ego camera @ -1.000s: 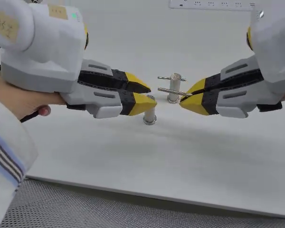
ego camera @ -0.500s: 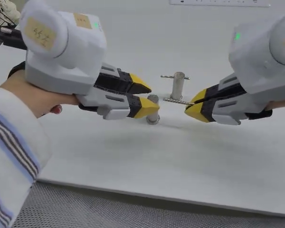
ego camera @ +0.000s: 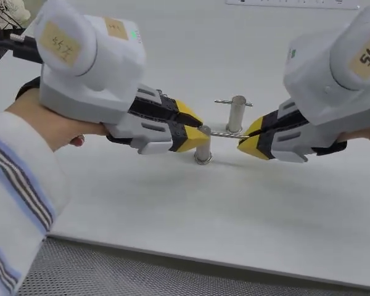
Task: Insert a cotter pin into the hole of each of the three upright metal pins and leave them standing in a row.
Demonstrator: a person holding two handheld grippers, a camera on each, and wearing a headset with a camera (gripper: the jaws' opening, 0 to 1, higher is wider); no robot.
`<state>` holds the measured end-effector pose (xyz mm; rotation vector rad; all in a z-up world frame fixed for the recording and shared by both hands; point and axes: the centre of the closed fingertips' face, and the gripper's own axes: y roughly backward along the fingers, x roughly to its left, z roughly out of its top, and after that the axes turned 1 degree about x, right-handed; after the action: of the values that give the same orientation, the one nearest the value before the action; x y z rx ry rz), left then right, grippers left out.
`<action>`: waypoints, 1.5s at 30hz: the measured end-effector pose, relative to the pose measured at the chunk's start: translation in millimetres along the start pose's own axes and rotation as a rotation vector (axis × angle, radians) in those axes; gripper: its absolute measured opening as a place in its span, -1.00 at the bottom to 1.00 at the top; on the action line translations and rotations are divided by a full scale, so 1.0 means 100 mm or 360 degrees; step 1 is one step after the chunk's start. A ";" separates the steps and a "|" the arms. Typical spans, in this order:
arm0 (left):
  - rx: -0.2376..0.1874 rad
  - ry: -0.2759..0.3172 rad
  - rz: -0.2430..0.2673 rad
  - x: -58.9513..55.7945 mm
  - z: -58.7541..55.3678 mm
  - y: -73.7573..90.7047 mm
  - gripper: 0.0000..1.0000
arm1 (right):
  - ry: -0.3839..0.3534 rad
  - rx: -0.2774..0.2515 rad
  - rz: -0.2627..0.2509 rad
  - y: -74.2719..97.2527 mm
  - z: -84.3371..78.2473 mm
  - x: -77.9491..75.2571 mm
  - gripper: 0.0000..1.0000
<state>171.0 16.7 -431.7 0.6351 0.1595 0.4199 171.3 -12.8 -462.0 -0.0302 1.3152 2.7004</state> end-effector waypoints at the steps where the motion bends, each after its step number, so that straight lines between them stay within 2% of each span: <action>1: -0.0001 0.0003 -0.0002 0.00 0.00 0.00 -0.81 | 0.0009 0.0004 0.0004 0.00 0.01 0.00 -1.00; 4: -0.0004 0.0028 -0.0006 0.01 -0.01 0.00 -0.81 | 0.0029 0.0005 0.0014 -0.01 0.04 0.01 -1.00; 7: -0.0010 -0.0011 0.0004 0.01 -0.01 -0.01 -0.82 | 0.0094 0.0040 -0.0014 -0.04 0.06 -0.03 -1.00; 17: -0.0024 0.0032 0.0010 0.00 0.00 -0.02 -0.82 | 0.0117 -0.0019 0.0029 -0.18 0.17 -0.03 -1.00; 22: -0.0012 0.0036 0.0006 0.01 -0.02 -0.01 -0.82 | 0.0216 -0.0035 0.0101 -0.23 0.22 0.00 -1.00; 25: -0.0008 0.0048 0.0003 0.01 -0.02 -0.02 -0.82 | 0.0369 -0.0036 0.0155 -0.25 0.25 0.01 -1.00; 27: -0.0005 0.0049 0.0004 0.00 -0.02 -0.01 -0.82 | 0.0397 -0.0039 0.0171 -0.26 0.26 0.03 -1.00; 35: -0.0005 0.0064 0.0000 0.03 -0.04 0.00 -0.82 | 0.0425 -0.0042 0.0209 -0.26 0.27 0.04 -1.00; 39: -0.0012 0.0061 -0.0008 0.03 -0.04 0.00 -0.81 | 0.0356 -0.0044 0.0207 -0.26 0.25 0.05 -1.00; 41: -0.0014 0.0010 -0.0006 0.04 -0.05 0.00 -0.81 | 0.0333 -0.0056 0.0205 -0.26 0.24 0.06 -0.98; 42: -0.0031 -0.0029 0.0000 0.04 -0.03 0.00 -0.81 | 0.0323 -0.0063 0.0204 -0.25 0.24 0.06 -0.94; 43: -0.0069 -0.0008 -0.0001 0.03 0.00 0.01 -0.80 | 0.0311 -0.0068 0.0206 -0.25 0.23 0.07 -0.89; 44: -0.0118 0.0070 -0.0019 0.01 0.04 0.02 -0.74 | 0.0306 -0.0074 0.0204 -0.24 0.22 0.07 -0.80; 45: -0.0149 0.0109 -0.0011 0.03 0.06 0.04 -0.59 | 0.0293 -0.0086 0.0201 -0.24 0.21 0.07 -0.75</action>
<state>173.6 17.4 -425.0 0.5283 0.2057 0.4401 168.5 19.4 -468.0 -0.2132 1.3338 2.8991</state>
